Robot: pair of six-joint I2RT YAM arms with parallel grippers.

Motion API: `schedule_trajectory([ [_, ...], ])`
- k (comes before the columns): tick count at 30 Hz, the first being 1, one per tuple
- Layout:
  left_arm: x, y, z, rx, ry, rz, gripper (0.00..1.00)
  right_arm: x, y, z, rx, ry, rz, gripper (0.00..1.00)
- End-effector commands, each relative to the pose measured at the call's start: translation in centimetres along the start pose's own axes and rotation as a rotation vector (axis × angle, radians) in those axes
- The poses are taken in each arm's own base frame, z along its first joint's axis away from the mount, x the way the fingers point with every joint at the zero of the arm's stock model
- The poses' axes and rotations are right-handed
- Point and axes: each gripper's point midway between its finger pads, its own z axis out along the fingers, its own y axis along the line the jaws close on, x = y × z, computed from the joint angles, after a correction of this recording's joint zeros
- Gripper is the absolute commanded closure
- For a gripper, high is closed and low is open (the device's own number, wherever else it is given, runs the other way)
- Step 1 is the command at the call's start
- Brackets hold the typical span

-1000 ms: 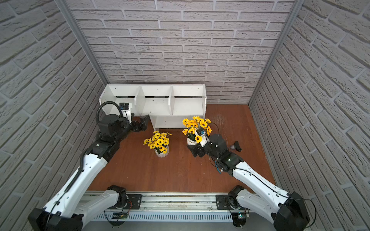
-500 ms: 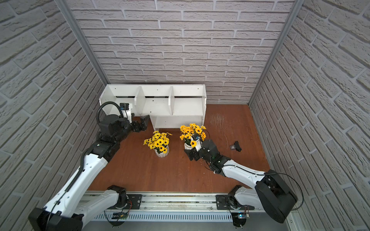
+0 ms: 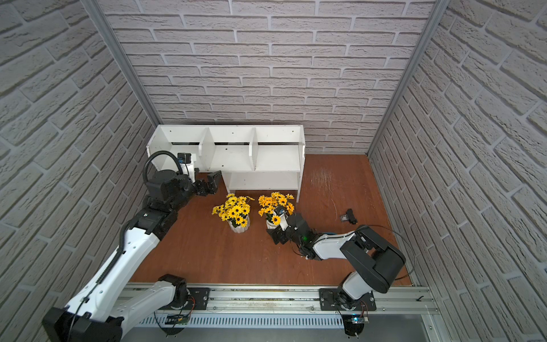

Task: Take the sunflower pots off the shelves
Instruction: Place the sunflower pot at the center of the board.

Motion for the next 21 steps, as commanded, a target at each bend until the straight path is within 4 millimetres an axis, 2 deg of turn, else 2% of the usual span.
schedule_trajectory([
  [1, -1.1, -0.1, -0.1, 0.014, -0.056, 0.002, 0.02, -4.3, 0.6, 0.1, 0.003, -0.170, -0.002, 0.50],
  [6, -0.9, -0.1, 0.0, 0.012, -0.053, 0.002, 0.02, -3.4, 0.5, 0.9, 0.013, -0.145, -0.003, 0.49],
  [10, -1.1, -0.1, 0.0, 0.014, -0.054, 0.002, 0.02, -1.9, 0.4, 1.9, 0.020, -0.102, 0.009, 0.47],
  [13, -1.2, -0.2, -0.1, 0.019, -0.057, 0.004, 0.02, -0.9, 0.5, 2.8, 0.015, -0.078, 0.016, 0.41],
  [17, -1.1, -0.2, -0.2, 0.017, -0.055, 0.005, 0.02, -0.4, 0.7, 3.2, 0.014, -0.061, 0.018, 0.20],
  [18, -1.2, -0.2, -0.3, 0.017, -0.057, 0.006, 0.02, -0.4, 0.6, 3.1, 0.018, -0.061, 0.017, 0.09],
  [19, -1.2, -0.2, -0.3, 0.017, -0.057, 0.006, 0.02, -0.5, 0.5, 3.0, 0.022, -0.065, 0.018, 0.02],
  [21, -1.2, -0.2, -0.3, 0.017, -0.056, 0.005, 0.02, -0.7, 0.5, 2.9, 0.023, -0.066, 0.013, 0.00],
])
